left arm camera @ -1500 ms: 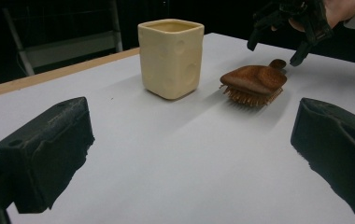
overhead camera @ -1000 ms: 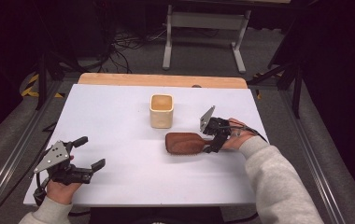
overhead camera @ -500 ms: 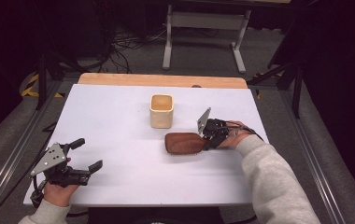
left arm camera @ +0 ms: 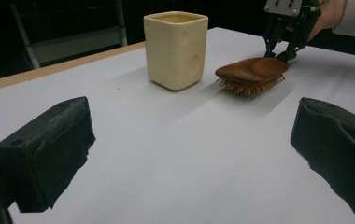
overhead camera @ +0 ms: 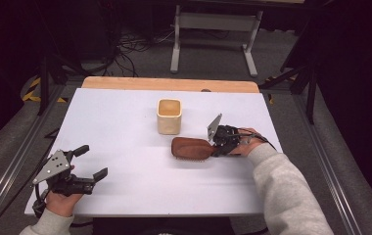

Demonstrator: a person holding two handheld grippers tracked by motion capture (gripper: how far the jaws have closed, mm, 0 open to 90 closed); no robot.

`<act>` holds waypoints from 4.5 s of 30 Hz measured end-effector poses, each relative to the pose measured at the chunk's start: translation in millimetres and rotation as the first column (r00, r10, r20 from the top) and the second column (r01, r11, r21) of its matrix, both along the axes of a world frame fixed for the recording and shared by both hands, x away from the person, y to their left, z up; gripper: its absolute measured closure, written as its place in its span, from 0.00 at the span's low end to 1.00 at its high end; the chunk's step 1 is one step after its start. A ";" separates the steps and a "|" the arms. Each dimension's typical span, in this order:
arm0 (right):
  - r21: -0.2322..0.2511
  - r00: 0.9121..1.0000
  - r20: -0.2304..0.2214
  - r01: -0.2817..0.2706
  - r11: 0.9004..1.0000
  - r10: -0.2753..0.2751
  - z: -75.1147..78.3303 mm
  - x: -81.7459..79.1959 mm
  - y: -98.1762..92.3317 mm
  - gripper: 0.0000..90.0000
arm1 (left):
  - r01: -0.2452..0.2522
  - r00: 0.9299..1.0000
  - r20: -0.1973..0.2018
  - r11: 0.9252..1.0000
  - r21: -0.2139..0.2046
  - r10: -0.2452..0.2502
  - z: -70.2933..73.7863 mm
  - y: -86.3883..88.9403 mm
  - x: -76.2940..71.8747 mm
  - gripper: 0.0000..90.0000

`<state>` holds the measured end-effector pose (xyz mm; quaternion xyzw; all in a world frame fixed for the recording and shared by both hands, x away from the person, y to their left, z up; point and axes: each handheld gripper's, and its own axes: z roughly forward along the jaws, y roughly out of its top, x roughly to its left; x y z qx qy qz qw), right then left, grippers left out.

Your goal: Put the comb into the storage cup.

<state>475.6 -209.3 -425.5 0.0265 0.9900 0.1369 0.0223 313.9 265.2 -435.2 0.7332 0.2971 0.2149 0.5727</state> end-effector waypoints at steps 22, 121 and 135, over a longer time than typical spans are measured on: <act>0.243 0.993 0.109 0.020 0.970 -0.048 34.0 -24.3 -4.7 0.81 | 0.003 1.000 -0.004 1.000 -0.007 -0.003 -0.2 -2.3 2.1 0.01; 0.786 0.852 0.224 0.129 0.604 -0.474 0.8 -116.7 40.7 0.81 | 0.217 0.970 -0.099 0.975 -0.054 -0.222 61.9 -145.3 55.1 0.01; 0.787 0.847 0.239 0.118 0.606 -0.476 0.6 -118.5 42.5 0.81 | 0.202 0.970 -0.137 0.979 -0.018 -0.202 62.3 -174.1 65.7 0.01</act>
